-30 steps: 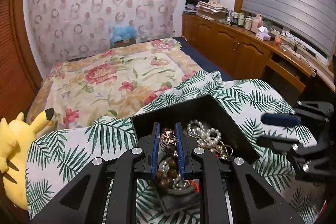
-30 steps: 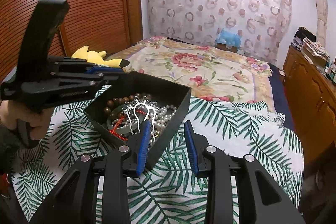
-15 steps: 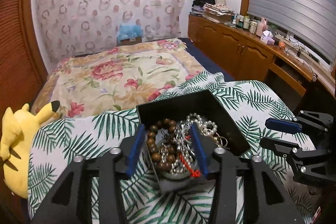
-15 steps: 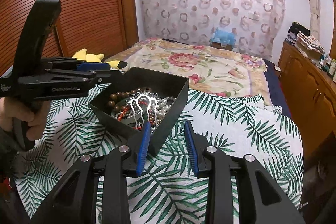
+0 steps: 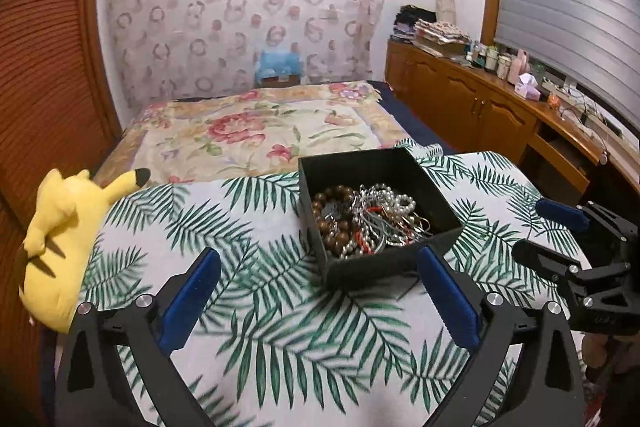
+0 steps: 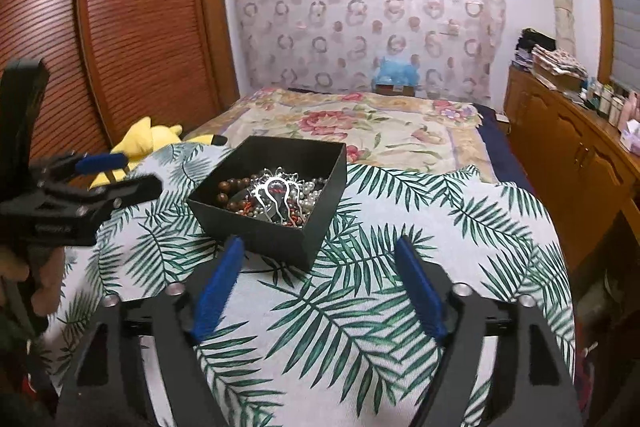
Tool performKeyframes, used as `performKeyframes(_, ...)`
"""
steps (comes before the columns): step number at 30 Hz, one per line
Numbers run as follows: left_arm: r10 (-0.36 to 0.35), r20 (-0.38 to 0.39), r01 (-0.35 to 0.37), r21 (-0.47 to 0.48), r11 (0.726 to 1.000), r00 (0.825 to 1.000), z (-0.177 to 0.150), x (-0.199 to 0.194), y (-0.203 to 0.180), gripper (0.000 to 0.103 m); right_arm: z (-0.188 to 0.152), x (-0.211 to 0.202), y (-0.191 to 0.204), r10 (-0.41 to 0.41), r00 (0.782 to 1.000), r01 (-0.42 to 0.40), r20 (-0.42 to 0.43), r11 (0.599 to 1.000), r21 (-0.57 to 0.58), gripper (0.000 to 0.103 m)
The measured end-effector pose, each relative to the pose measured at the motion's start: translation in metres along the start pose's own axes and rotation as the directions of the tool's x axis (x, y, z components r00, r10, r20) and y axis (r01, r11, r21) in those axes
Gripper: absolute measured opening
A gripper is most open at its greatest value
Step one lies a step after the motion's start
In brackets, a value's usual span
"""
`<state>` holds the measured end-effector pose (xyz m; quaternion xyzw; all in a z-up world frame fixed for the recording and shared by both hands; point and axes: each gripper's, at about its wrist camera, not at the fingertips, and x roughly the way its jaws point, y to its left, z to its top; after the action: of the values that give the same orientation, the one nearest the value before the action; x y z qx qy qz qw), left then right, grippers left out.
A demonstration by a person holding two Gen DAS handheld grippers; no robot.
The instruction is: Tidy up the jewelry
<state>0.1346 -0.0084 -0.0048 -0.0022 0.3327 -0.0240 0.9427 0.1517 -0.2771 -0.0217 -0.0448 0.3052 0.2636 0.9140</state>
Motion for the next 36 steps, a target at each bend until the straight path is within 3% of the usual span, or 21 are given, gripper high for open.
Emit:
performKeyframes(6,0.049,0.029,-0.049,-0.01,0.999,0.998,-0.011,-0.027,-0.002,0.095,-0.004,-0.023,0.008,-0.032,0.998,0.032,0.044,0.999,0.016,0.1)
performKeyframes(21,0.064,0.109,-0.062,-0.014,0.998,0.992,-0.02,-0.081,-0.013,0.095,-0.011,-0.07,0.021,-0.131,0.982,0.127,0.136,0.991,0.036,0.1)
performKeyframes(36,0.06,0.111,-0.057,-0.031,0.998,0.992,-0.028,-0.085,-0.011,0.095,-0.019,-0.069,0.022,-0.134,0.982,0.127,0.135,0.99,0.062,0.1)
